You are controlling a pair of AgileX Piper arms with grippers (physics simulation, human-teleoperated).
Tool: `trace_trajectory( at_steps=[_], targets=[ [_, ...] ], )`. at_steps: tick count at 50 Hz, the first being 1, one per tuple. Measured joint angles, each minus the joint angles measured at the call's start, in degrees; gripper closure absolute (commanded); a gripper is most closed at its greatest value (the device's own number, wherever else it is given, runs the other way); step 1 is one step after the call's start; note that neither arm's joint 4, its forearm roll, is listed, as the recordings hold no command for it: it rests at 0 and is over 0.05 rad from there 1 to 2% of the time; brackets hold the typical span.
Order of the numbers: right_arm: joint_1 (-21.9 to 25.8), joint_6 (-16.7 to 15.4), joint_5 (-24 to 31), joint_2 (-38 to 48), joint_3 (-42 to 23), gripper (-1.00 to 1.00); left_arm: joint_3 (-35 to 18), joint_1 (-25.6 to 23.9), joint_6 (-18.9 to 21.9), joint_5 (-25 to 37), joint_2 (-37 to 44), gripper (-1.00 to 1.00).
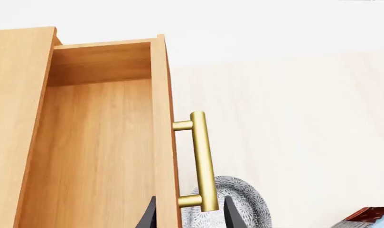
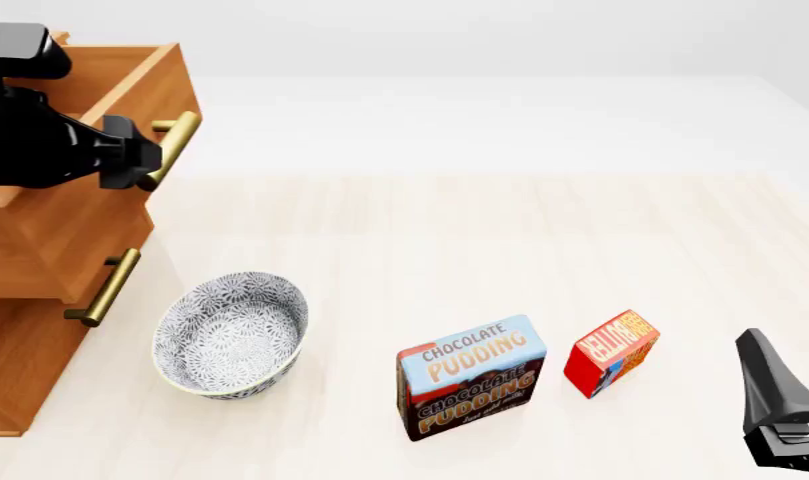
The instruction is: Put the butter at the back in the top drawer of the cabinet and close it.
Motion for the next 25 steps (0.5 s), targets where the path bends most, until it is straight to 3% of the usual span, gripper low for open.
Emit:
trace_trajectory(
  at_steps=[25],
  targets=[
    [0.0, 0.0, 0.0, 0.0, 0.0, -1.0, -0.2, -2.7, -3.8, -0.3, 0.4, -1.0]
  ],
)
